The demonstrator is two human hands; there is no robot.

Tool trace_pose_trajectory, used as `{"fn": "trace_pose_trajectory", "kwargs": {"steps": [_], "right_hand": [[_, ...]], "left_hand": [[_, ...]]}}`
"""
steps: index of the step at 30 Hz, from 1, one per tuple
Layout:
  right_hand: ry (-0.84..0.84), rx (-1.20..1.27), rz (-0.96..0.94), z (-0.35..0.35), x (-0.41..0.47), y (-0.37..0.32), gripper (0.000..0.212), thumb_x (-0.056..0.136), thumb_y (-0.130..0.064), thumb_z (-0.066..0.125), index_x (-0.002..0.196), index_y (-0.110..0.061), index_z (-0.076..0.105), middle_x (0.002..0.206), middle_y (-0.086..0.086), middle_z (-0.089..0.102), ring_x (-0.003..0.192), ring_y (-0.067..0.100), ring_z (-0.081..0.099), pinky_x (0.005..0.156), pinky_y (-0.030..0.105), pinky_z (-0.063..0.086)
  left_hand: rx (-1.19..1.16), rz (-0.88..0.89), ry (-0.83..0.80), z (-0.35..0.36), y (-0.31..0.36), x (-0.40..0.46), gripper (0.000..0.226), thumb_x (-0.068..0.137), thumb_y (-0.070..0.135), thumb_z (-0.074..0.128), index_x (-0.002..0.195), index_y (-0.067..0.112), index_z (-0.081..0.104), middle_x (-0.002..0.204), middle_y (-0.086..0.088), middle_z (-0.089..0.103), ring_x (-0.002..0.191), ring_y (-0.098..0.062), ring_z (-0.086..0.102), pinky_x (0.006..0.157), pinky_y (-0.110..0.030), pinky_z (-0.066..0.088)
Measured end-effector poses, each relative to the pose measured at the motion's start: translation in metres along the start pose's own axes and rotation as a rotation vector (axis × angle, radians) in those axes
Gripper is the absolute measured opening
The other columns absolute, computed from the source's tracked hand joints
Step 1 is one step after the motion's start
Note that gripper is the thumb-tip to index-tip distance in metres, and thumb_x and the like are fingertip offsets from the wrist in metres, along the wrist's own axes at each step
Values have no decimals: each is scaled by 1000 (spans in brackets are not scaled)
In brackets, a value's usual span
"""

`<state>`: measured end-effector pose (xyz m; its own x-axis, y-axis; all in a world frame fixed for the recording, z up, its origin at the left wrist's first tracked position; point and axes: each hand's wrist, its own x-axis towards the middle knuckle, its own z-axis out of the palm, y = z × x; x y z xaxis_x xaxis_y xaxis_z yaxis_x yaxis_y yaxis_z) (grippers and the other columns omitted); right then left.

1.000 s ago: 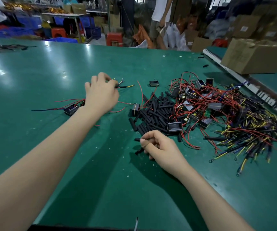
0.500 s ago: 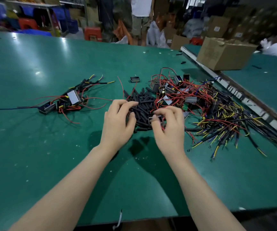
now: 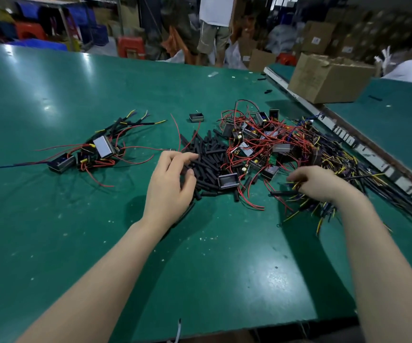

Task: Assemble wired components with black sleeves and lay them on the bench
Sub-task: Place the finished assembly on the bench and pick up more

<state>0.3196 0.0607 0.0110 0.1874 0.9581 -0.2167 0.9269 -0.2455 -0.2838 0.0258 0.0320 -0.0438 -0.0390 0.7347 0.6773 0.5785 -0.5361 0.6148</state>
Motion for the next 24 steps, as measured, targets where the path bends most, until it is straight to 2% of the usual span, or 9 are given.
{"fn": "trace_pose_trajectory", "kwargs": {"steps": [4,6,8,10,12,15,19,22,24], "right_hand": [[25,32,-76,-8,-9,1,29,88,1,53,100,-22,64,109,6,65,101,25,60,87,34,49],[19,90,-103,-10,-10,-2,23,89,-7,53,96,-25,64,102,4,66,90,23,63,77,31,49],[112,128,-109,-7,-1,-7,17,92,-17,51,101,-26,63,100,1,64,79,20,62,66,28,47],[325,187,-84,1,15,-16,23,92,-23,53,114,-19,59,108,5,59,84,23,57,70,29,43],[469,277,-59,9,31,-25,40,90,-26,59,126,-11,51,123,15,53,105,31,52,86,35,43],[396,283,-68,17,47,-26,64,87,-36,67,138,-9,39,137,16,46,123,34,46,100,40,39],[353,125,-94,8,57,-18,57,86,-46,66,127,-12,45,126,16,53,111,35,52,83,40,44],[542,-120,-122,-4,49,-18,44,91,-47,57,119,-14,54,119,14,54,105,37,54,79,43,42],[708,-133,-173,-12,40,-18,43,92,-45,55,122,-15,58,118,14,56,107,38,53,81,45,44]], "left_hand": [[-19,-3,-12,2,2,-2,29,85,6,52,111,10,63,99,4,46,76,-5,47,75,-8,37],[-24,-19,-4,3,2,-2,28,85,7,51,111,11,63,99,4,46,77,-2,47,75,-6,36],[-25,-27,-3,2,2,-2,28,85,7,52,110,11,63,99,4,46,76,-3,46,74,-9,37],[-21,-36,-14,1,2,-2,28,86,3,53,111,10,63,100,3,46,76,-5,47,72,-15,39],[-10,-43,-13,0,2,-1,28,86,-1,55,112,9,63,101,1,47,77,-4,47,72,-14,38],[-7,-63,-4,-1,2,-1,30,85,-3,56,111,10,63,101,1,47,77,-2,47,72,-7,36],[-5,-91,-15,-1,3,-1,30,86,-2,56,111,11,63,101,1,47,77,-7,48,71,-8,35],[-9,-97,-17,-1,3,-1,30,86,-1,56,111,13,63,102,1,48,77,-8,49,70,-10,36],[-13,-88,-3,-1,3,-1,30,86,-2,56,111,13,64,102,0,48,76,-6,48,71,-8,35]]}}
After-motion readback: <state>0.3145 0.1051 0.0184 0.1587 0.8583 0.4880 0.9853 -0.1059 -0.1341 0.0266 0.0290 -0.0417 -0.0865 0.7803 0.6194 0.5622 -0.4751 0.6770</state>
